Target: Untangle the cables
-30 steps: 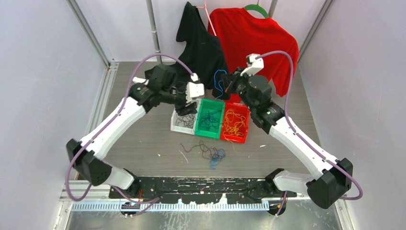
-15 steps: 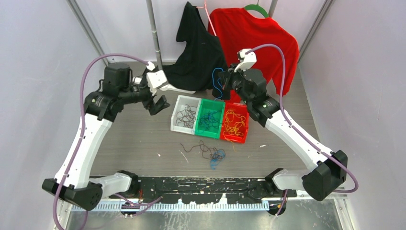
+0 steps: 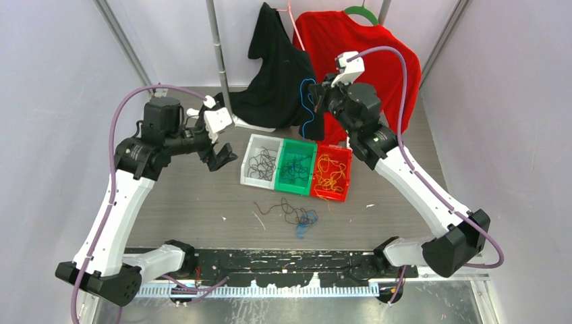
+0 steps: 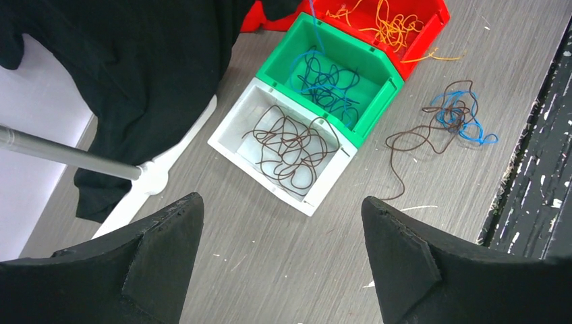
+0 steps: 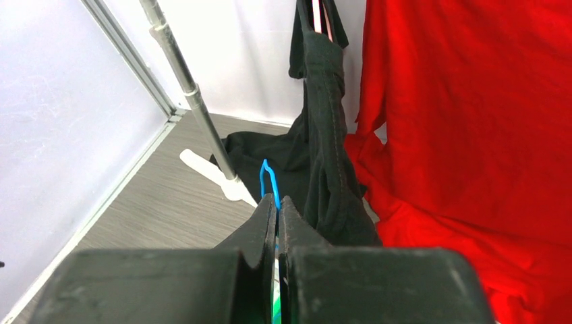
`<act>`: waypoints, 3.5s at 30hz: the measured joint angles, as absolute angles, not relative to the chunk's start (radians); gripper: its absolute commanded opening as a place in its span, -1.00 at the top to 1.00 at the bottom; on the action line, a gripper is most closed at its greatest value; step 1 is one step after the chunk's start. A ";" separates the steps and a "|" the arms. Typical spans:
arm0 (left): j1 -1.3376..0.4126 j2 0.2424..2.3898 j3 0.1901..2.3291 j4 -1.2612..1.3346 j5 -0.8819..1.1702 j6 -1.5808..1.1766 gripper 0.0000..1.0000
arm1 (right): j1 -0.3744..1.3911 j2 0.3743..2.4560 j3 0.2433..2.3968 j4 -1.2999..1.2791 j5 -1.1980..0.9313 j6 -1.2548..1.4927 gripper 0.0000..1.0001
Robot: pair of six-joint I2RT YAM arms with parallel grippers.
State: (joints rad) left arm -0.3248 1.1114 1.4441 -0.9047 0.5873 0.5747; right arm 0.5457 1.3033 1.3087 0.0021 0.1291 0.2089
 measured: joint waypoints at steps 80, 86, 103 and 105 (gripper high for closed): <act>-0.325 1.044 1.441 -0.986 0.556 0.612 -0.87 | 1.190 1.050 0.788 -0.623 0.289 0.673 -0.38; -0.325 1.044 1.441 -0.987 0.556 0.611 -0.87 | 1.254 1.223 0.779 -0.570 0.254 0.739 -0.07; -0.325 1.024 1.441 -0.989 0.550 0.608 -0.87 | 1.256 1.506 0.809 -0.498 0.318 0.716 0.98; -0.325 1.020 1.443 -0.990 0.550 0.598 -0.86 | 1.257 1.495 0.825 -0.498 0.320 0.696 0.98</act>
State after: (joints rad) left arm -0.3248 1.0199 1.4425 -0.9901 0.5495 0.5980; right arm 1.2568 1.4952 0.8253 -0.4984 0.3202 0.6960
